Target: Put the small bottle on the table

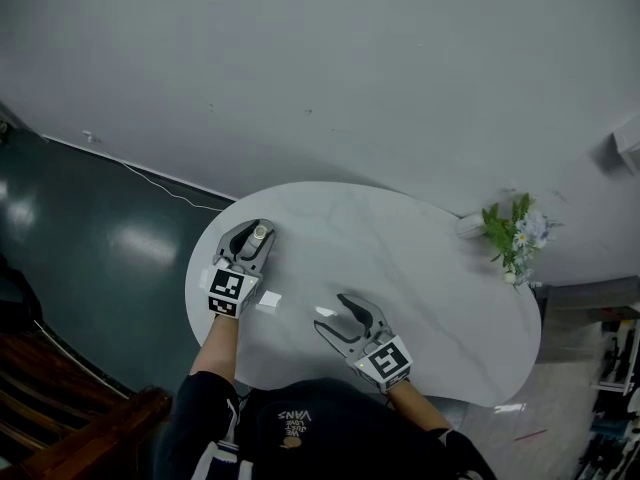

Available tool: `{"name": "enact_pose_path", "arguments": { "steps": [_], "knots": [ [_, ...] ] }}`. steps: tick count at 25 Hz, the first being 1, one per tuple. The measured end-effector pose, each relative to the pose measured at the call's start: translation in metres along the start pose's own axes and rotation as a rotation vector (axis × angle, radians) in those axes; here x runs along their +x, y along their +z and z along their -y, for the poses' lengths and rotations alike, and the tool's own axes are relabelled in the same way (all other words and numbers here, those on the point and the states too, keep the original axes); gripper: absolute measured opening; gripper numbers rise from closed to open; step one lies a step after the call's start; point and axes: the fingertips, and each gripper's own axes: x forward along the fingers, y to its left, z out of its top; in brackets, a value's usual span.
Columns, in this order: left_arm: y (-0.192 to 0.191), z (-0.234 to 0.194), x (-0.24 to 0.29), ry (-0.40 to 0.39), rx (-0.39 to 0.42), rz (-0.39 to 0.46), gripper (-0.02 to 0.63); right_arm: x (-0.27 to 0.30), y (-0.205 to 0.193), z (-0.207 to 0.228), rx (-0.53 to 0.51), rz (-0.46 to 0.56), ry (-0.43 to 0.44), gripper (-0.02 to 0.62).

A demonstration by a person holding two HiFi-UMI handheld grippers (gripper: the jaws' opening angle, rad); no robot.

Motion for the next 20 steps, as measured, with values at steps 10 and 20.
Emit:
{"name": "enact_pose_path", "arguments": {
  "steps": [10, 20],
  "knots": [
    [-0.004, -0.004, 0.008, -0.001, -0.04, 0.001, 0.16, -0.001, 0.0, 0.008, 0.026, -0.033, -0.035, 0.268],
    [-0.009, -0.002, 0.009, 0.007, -0.024, 0.025, 0.16, 0.001, 0.007, 0.011, 0.031, -0.009, -0.03, 0.268]
  ]
}}
